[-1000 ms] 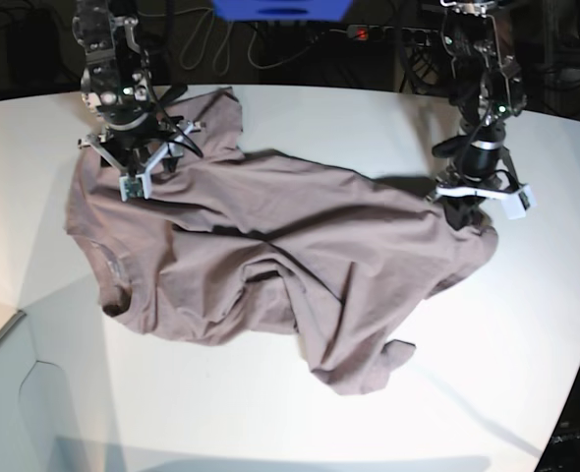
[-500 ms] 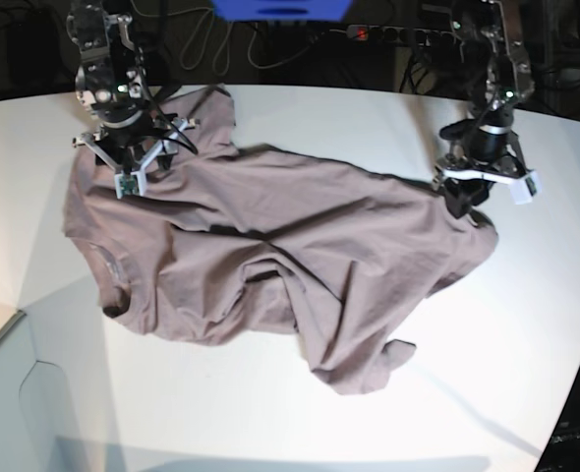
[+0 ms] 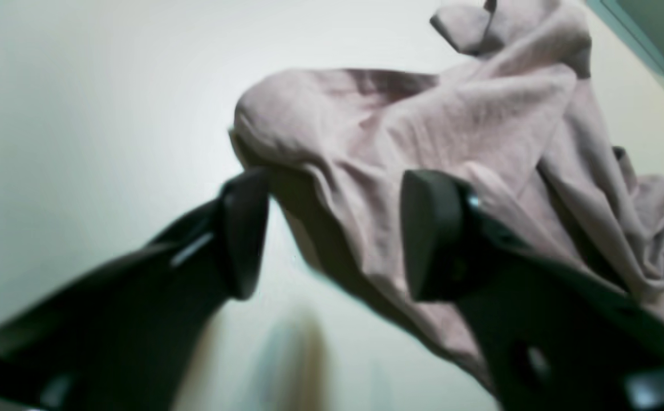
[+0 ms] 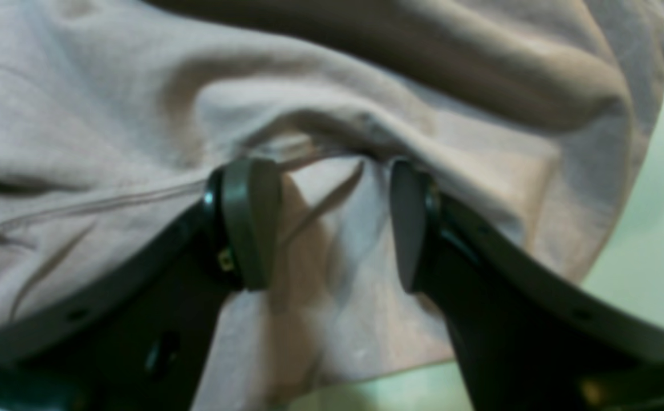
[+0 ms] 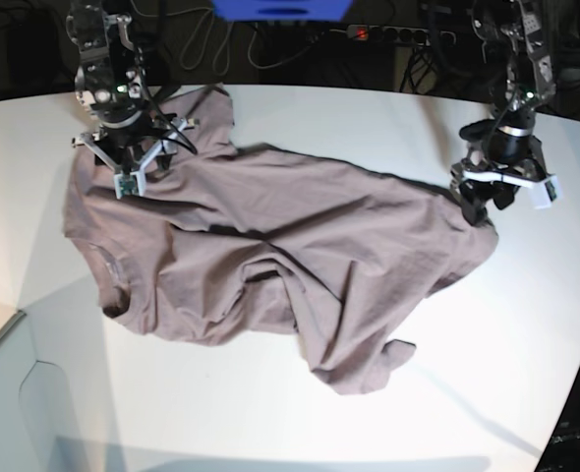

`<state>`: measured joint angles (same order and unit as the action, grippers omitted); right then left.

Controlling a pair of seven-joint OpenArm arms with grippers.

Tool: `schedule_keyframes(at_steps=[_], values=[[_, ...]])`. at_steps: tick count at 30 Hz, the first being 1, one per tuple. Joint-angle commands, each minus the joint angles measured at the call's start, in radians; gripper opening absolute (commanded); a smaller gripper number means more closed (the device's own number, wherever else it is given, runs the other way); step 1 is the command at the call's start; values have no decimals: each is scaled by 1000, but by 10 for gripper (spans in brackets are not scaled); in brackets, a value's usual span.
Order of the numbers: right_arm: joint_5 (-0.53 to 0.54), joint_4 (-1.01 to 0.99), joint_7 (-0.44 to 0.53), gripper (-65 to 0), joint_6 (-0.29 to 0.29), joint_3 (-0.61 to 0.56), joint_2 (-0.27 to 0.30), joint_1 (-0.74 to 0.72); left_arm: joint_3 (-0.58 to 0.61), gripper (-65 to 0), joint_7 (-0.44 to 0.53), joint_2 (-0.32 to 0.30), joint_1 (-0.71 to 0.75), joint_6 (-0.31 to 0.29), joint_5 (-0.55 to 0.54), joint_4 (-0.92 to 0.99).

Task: Layout the t-shirt on the table in an organized manner, then fold the t-shirt properly
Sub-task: 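Hold the shirt with both grippers and stretch it apart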

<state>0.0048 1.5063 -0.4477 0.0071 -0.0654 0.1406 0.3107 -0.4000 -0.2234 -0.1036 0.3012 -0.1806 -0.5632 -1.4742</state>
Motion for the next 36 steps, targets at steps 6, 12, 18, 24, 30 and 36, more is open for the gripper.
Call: schedule_keyframes(at_steps=[6, 12, 18, 24, 30, 36], values=[[-10, 47, -7, -331, 0, 3, 4, 6, -4, -228, 26, -9, -7, -9, -7, -10], [-10, 47, -7, -331, 0, 3, 4, 6, -4, -228, 26, -9, -12, -9, -4, -10], [-10, 47, -7, -331, 0, 3, 3, 14, -4, -228, 26, -9, -12, -9, 1, -10], [-10, 49, -7, -331, 0, 3, 1, 20, -4, -228, 26, -9, -12, -9, 4, -9], [-9, 63, -7, -331, 0, 3, 0, 35, -3, -226, 26, -32, -47, -9, 2, 74], [-9, 136, -7, -331, 0, 3, 0, 68, -4, -226, 28, -58, -63, -9, -7, 125]])
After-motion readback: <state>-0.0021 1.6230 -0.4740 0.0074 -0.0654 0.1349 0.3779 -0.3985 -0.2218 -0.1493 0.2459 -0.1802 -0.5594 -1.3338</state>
